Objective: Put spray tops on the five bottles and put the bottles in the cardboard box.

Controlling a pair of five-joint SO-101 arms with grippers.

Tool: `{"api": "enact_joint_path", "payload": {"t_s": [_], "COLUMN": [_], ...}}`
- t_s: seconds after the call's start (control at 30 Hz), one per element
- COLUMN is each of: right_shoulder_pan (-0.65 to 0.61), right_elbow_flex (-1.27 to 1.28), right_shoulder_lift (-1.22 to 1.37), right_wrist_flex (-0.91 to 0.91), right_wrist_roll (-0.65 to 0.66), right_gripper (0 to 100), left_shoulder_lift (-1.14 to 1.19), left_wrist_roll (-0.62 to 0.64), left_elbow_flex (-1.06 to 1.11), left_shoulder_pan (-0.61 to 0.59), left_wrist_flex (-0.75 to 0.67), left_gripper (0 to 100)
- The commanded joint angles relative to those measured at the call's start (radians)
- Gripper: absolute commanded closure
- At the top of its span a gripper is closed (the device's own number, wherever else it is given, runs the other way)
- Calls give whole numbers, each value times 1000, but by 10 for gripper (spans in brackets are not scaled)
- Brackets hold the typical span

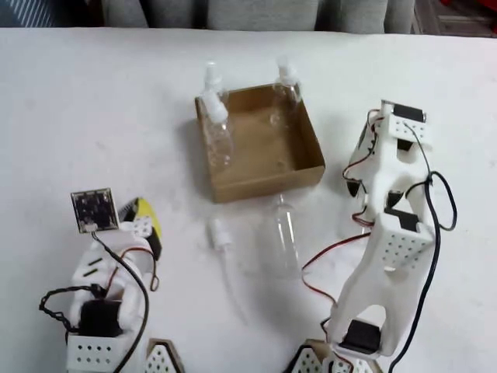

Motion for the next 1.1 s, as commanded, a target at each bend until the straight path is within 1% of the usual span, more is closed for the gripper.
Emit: {"api": "enact_joint_path", "payload": {"t_s": [0.0, 0.17, 0.23, 0.43, 0.5, 0.67, 0.77, 0.97, 1.07], "right_shoulder_pan": [1, -1, -1, 2, 2, -2, -2, -4, -5], "right_elbow_flex": [14, 40, 100, 391, 428, 407, 367, 295, 276], "right_shoulder_lift": [-62, -93, -142, -372, -400, -361, -308, -231, -226], "right_wrist_flex": [-15, -19, -64, -257, -300, -320, -318, -303, -283], "right_wrist_roll": [11, 15, 37, 38, 38, 43, 106, 118, 114], "right_gripper": [786, 786, 786, 786, 786, 786, 786, 783, 714], "left_shoulder_lift": [-12, -12, -12, -12, -12, -12, -12, -12, -12], "left_wrist_roll": [-9, -9, -9, -9, -9, -9, -9, -9, -9], "left_elbow_flex": [-8, -8, -8, -8, -8, -8, -8, -8, -8], "left_shoulder_pan": [12, 10, 10, 10, 10, 10, 10, 10, 10], "left_wrist_flex": [-37, -37, -37, -37, -37, -37, -37, -37, -37], "left_gripper": [979, 979, 979, 979, 979, 979, 979, 979, 979]}}
